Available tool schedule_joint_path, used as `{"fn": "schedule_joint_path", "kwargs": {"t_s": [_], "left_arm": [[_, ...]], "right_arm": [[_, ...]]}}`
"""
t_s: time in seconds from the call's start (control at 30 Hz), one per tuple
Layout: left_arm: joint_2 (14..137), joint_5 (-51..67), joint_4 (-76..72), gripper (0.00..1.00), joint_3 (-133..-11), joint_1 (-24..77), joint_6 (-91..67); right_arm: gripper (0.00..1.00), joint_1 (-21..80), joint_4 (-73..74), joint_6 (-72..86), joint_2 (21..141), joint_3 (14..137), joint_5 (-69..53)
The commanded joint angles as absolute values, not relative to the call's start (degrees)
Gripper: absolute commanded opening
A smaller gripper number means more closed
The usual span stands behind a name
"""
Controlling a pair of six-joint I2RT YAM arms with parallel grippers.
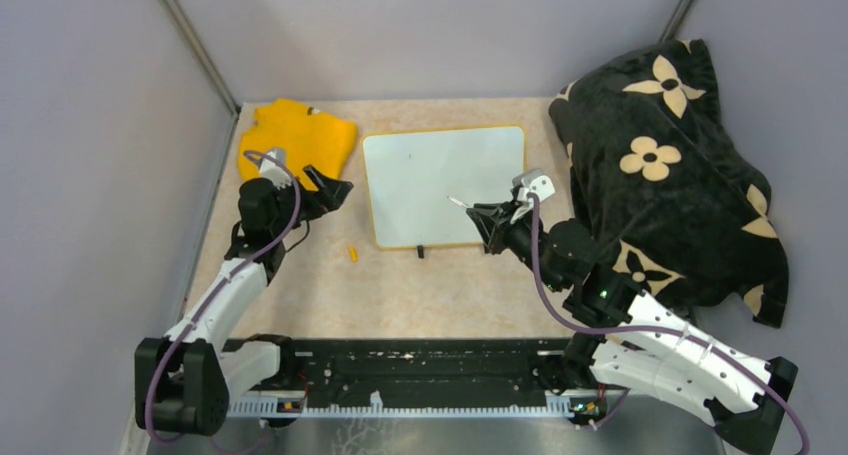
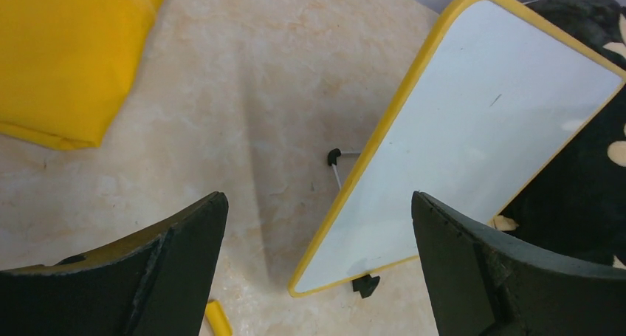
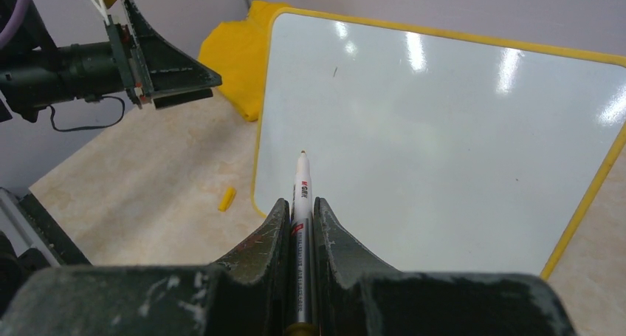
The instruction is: Write a sentence on the whiteboard
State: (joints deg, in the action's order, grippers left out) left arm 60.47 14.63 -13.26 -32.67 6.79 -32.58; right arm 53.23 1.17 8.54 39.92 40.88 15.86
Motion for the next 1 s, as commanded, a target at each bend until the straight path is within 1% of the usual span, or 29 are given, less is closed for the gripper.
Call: {"fn": "schedule_joint_path", "kwargs": {"t_s": [0.0, 0.1, 0.23, 0.33, 0.4, 0.6, 0.67, 0.83, 0.97], "left_arm": [[60.4, 24.3, -23.1, 0.99, -33.8, 4.0, -30.5], [60.5, 30.5, -32.7, 0.99, -30.7, 2.8, -29.0], [66.1, 43.0, -40.8, 0.99, -28.6, 1.1, -29.1], [69.5, 46.8, -51.0, 0.99, -25.2, 1.1, -33.9], [71.3, 48.5, -52.9, 0.98, -24.7, 1.1, -34.0], [75.9, 46.5, -49.5, 0.98, -25.5, 1.1, -32.0], [76.2, 43.4, -47.3, 0.99, -26.4, 0.8, -32.7], [71.1, 32.6, -44.6, 0.99, -25.6, 0.6, -35.0], [69.4, 33.6, -41.8, 0.99, -26.1, 0.5, -29.3]], "right_arm": [[0.0, 53.8, -2.4, 9.1, 39.6, 41.4, 14.5], [0.0, 53.8, -2.4, 9.3, 39.2, 41.1, 14.6], [0.0, 53.8, -2.9, 9.3, 39.4, 40.9, 14.7], [0.0, 53.8, -3.1, 9.2, 39.9, 41.1, 14.3], [0.0, 53.8, -3.2, 9.0, 40.2, 41.2, 14.1], [0.0, 53.8, -4.3, 8.8, 41.6, 41.2, 13.5], [0.0, 53.8, -4.5, 8.9, 42.0, 41.3, 13.3], [0.0, 53.8, -4.9, 8.9, 42.0, 41.3, 13.6], [0.0, 53.8, -6.1, 9.2, 42.3, 40.8, 13.5]]}}
